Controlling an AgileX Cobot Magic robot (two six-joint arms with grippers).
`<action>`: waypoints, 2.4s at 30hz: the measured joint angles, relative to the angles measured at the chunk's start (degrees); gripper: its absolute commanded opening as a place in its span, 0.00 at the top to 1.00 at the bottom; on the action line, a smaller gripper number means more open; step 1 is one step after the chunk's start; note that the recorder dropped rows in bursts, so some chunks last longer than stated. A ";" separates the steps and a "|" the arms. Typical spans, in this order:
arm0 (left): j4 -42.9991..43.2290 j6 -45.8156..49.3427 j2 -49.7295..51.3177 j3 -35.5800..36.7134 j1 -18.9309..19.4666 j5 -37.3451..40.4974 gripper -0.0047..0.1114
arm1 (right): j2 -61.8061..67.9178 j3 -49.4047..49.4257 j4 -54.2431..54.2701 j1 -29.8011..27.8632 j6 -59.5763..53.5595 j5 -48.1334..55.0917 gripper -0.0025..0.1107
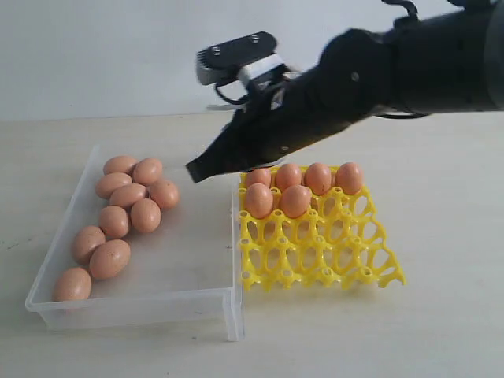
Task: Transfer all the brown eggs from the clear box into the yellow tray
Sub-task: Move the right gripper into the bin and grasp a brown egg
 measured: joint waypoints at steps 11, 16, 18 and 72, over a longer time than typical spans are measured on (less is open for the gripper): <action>0.00 0.00 0.00 0.00 0.00 0.00 0.96 | 15.56 -23.36 5.13 7.58 -1.75 18.70 0.53; 0.00 0.00 0.00 0.00 0.00 0.00 0.96 | 25.57 -36.45 7.77 7.67 1.53 25.25 0.52; 0.00 0.00 0.00 0.00 0.00 0.00 0.96 | 29.37 -41.78 6.95 7.69 4.09 26.80 0.52; 0.00 0.00 0.00 0.00 0.00 0.00 0.96 | 47.97 -70.55 -0.18 6.12 9.80 44.16 0.98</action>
